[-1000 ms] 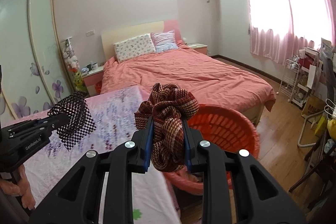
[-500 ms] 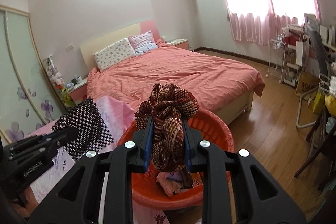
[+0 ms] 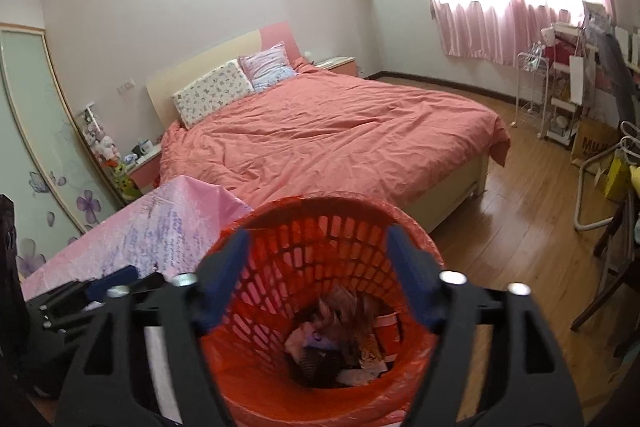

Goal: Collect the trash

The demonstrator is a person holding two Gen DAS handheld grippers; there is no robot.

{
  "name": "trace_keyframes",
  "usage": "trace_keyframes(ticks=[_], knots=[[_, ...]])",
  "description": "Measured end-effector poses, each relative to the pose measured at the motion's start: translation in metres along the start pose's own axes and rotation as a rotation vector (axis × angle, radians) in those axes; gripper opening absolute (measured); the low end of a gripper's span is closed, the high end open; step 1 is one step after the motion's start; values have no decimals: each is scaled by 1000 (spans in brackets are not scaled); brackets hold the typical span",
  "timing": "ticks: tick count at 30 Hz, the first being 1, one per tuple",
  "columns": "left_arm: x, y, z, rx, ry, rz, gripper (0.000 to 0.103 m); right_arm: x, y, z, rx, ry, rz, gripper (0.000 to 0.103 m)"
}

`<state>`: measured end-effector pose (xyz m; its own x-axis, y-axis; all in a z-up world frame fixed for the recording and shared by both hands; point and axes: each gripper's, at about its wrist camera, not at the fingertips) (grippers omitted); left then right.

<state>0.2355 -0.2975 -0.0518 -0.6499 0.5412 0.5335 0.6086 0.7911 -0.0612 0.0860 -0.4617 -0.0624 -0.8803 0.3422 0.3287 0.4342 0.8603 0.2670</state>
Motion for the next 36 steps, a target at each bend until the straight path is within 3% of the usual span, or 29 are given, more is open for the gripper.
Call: trace_keyframes(ticks=[5,10,13,19,24,32,36], knots=[[33,24,2,9,-47,-77,70,35,12,-4,68,-62,43,98],[88,40,6,1,-121,-159,91,74,30,-11,129,-135,93,101],[127,48,14,-10,-168,-224,98,99,40,-10,166,-151,164,101],[189,54,39,-28,-234,-347,99,140,54,5,195,-157,232,101],[236,66,66,37,-277,-415,99,172,72,20,239,-203,274,101],[294,78,112,118,-303,-524,99,209,97,49,243,-254,252,101],[314,81,129,112,-323,-567,99,215,106,58,248,-218,213,101]])
Point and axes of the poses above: each gripper's, at about its wrist camera, not at the fingertips, and x roughly against the way its jaws point, y to its left, z to its underside, and after that the axes turned 12 degrees about -y, right-handed
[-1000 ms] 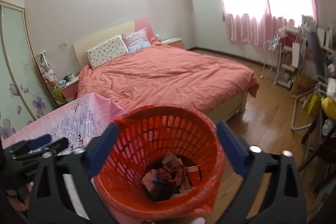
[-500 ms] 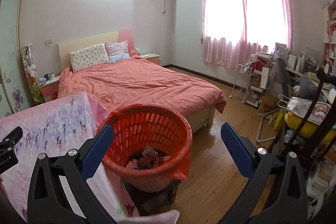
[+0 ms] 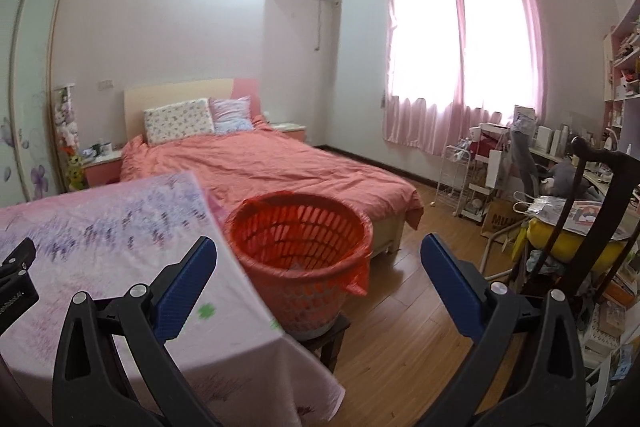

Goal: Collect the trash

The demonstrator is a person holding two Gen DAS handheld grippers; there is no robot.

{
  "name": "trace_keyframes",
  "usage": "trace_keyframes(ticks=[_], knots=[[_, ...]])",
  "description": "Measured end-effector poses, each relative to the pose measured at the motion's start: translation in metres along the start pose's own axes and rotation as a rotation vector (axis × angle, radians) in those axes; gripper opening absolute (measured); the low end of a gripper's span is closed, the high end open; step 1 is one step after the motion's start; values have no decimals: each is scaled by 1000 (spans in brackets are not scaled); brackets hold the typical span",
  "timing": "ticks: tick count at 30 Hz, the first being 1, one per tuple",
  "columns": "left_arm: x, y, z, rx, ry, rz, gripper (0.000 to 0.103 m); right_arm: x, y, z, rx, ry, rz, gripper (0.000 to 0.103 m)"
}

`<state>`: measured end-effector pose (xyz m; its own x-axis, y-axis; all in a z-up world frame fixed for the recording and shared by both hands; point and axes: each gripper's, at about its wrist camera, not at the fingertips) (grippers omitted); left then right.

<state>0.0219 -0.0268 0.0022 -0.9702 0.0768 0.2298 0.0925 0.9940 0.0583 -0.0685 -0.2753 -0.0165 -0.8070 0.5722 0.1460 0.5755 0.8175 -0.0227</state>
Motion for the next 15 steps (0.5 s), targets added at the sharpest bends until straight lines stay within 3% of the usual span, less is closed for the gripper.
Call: trace_keyframes(ticks=[8,15], knots=[[16,21,7,19,10,-42,99,-2,11,10,-10,148,-38,101],[15,24,8,44,57,-34,99,5,15,14,-2,181,-7,101]])
Point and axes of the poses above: each gripper's, at about its wrist camera, not at the fingertips, and x roughly against the way its jaws point, y to its left, z to its underside, and after that the axes turned 12 degrees about -y, right-handed
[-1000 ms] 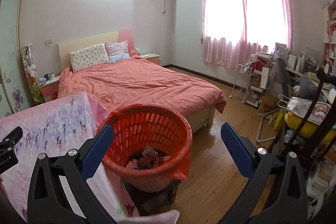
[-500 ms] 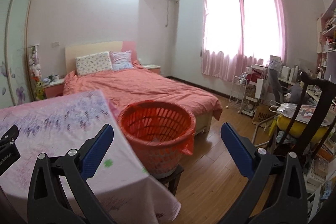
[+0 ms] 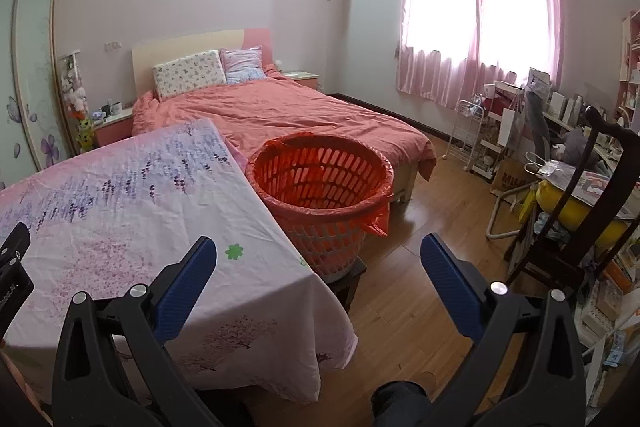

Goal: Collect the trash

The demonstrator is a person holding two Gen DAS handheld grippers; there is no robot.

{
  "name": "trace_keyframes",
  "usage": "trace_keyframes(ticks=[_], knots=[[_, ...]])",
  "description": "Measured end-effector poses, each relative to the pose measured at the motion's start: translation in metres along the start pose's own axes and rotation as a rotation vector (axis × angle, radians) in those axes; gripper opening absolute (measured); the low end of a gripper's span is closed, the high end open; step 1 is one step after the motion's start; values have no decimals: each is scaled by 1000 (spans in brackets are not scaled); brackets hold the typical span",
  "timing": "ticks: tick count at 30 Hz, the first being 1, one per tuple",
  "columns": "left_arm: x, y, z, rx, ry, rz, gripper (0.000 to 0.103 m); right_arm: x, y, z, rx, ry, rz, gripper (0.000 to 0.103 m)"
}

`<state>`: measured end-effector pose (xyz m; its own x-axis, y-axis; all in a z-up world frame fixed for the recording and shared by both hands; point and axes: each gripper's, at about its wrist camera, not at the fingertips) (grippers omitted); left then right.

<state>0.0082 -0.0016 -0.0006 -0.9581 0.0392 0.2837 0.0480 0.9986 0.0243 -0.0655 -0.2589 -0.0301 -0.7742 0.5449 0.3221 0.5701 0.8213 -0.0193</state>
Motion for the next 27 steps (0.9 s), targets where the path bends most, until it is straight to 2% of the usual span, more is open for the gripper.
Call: trace_keyframes(ticks=[11,27], knots=[[-3,-8,0,3,52,22,99,-7,-2,2,-30,39,-26,101],[-4,-19,-9,18,49,35,99,-12,-3,-7,-30,24,-48,101]])
Point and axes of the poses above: each gripper's, at about its wrist camera, not at the fingertips, and x roughly against the way its jaws point, y to its left, z to its underside, and after that the axes turned 12 degrees about -y, right-handed
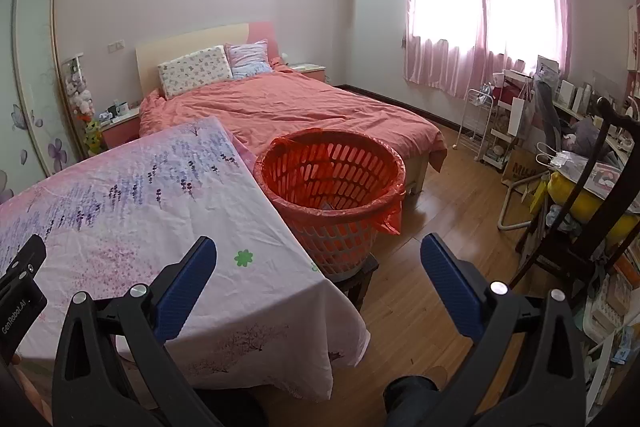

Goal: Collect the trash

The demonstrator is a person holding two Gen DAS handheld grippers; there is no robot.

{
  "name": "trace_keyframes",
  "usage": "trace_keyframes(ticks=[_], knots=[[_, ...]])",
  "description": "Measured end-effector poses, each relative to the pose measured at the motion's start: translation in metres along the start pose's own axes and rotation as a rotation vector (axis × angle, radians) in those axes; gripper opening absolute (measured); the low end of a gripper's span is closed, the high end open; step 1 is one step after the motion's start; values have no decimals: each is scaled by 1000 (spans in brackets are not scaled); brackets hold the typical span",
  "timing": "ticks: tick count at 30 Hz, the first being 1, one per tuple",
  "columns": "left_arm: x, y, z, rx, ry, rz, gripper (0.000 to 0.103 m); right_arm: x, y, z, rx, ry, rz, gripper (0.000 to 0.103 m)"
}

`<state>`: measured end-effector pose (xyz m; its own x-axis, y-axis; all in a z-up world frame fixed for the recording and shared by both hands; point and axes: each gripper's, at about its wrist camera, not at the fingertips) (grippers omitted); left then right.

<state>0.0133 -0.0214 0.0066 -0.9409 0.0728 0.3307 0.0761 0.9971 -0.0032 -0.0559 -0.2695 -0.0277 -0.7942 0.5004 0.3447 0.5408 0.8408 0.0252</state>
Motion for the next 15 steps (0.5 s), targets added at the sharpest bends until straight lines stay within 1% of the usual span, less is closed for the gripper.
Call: trace_keyframes(ticks=[6,15], knots=[[6,-3,-6,1,-32,-11,99,3,2,-5,9,-23,0,101],[9,-4,-9,-8,-45,-12,99,3,3,-5,6,-20,-5,101]])
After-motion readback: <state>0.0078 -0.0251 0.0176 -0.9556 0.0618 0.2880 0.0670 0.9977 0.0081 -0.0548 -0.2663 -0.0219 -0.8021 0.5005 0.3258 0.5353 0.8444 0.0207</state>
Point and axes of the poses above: each gripper's, at about its wrist camera, not at the fingertips, and x roughly against the way its jaws point, y to its left, z to its underside, and after that the axes turned 12 degrees about -y, right-handed
